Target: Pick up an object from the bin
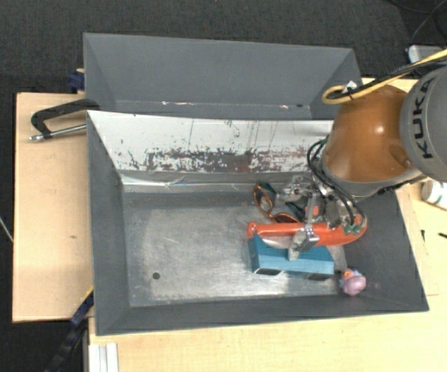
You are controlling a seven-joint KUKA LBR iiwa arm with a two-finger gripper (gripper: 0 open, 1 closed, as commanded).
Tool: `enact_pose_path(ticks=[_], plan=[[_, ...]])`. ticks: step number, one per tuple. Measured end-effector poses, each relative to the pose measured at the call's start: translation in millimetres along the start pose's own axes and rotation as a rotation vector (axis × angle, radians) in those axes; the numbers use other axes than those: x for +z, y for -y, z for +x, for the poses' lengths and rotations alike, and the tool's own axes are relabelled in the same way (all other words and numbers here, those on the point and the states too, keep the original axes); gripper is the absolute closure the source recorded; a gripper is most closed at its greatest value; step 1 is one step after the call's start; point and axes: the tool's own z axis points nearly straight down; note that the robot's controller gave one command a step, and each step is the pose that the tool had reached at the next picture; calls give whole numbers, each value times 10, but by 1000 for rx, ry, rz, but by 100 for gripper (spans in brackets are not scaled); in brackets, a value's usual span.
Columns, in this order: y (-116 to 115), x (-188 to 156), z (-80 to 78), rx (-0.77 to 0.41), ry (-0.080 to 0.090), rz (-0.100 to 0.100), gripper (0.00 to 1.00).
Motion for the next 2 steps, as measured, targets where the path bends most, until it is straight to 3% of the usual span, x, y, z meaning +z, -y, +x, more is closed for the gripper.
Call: enact_pose_path(ticks=[1, 2], plan=[[577, 52, -160, 75, 1, -10, 0], [753, 258, -127, 8, 0, 3, 0]])
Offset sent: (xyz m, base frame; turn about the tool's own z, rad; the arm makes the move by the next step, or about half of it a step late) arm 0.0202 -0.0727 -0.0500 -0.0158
